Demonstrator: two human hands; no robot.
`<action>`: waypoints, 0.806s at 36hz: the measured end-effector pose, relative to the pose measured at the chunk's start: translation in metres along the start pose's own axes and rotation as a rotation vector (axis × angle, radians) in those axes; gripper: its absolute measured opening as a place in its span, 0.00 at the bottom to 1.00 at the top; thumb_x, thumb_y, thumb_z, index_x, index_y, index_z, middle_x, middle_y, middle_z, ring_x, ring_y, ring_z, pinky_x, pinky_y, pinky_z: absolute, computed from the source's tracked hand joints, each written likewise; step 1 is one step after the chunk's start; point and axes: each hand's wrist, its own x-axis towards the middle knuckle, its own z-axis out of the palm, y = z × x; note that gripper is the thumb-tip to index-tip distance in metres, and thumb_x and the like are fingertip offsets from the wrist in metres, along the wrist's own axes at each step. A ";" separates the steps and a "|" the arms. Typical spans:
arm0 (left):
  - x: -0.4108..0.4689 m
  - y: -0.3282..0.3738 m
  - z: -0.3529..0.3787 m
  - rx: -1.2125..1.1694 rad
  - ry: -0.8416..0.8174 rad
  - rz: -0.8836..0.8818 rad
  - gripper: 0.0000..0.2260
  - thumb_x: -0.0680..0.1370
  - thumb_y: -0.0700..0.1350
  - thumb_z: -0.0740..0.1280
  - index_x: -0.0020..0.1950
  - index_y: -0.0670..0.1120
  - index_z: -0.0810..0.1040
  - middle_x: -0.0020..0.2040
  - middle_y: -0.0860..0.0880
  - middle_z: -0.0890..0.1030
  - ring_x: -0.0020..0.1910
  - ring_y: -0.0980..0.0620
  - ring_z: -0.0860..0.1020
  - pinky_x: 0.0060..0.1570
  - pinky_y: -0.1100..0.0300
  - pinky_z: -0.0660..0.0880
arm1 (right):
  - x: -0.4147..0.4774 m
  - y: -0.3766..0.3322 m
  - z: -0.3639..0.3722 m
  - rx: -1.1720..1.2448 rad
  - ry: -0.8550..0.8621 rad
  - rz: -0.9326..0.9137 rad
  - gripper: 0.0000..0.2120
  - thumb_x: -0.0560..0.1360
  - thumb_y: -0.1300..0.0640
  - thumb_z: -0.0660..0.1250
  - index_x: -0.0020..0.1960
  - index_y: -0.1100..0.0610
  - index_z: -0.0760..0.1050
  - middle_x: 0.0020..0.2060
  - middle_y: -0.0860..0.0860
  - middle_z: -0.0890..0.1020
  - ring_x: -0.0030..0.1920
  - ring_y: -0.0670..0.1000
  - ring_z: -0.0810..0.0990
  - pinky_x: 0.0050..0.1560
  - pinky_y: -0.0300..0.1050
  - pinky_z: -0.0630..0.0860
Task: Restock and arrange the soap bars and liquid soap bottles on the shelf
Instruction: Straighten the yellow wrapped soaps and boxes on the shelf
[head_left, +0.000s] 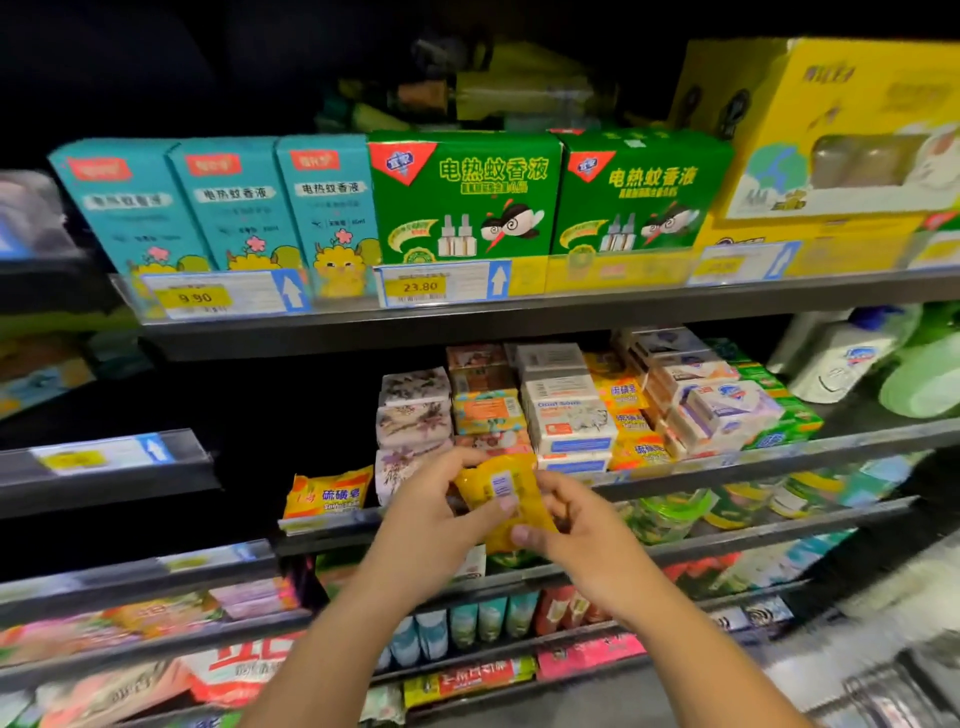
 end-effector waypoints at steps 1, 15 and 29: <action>-0.003 -0.003 -0.001 -0.010 -0.007 -0.013 0.11 0.75 0.48 0.74 0.52 0.61 0.76 0.44 0.57 0.80 0.42 0.61 0.79 0.39 0.69 0.73 | -0.002 -0.001 -0.002 -0.016 0.019 0.000 0.25 0.70 0.63 0.77 0.64 0.54 0.74 0.49 0.53 0.86 0.51 0.53 0.85 0.55 0.49 0.80; -0.034 -0.020 -0.003 -0.365 -0.102 -0.275 0.08 0.79 0.41 0.70 0.57 0.47 0.75 0.47 0.42 0.83 0.44 0.41 0.84 0.42 0.51 0.82 | -0.007 -0.055 0.015 -0.432 0.050 -0.340 0.15 0.71 0.56 0.77 0.51 0.40 0.80 0.46 0.43 0.81 0.48 0.45 0.79 0.49 0.35 0.75; -0.021 -0.018 -0.015 -0.780 0.275 -0.273 0.12 0.73 0.39 0.71 0.54 0.40 0.76 0.52 0.46 0.85 0.50 0.45 0.84 0.49 0.49 0.81 | -0.007 -0.036 0.003 -0.589 -0.064 -0.473 0.24 0.72 0.70 0.71 0.52 0.40 0.83 0.61 0.33 0.79 0.68 0.39 0.70 0.67 0.29 0.62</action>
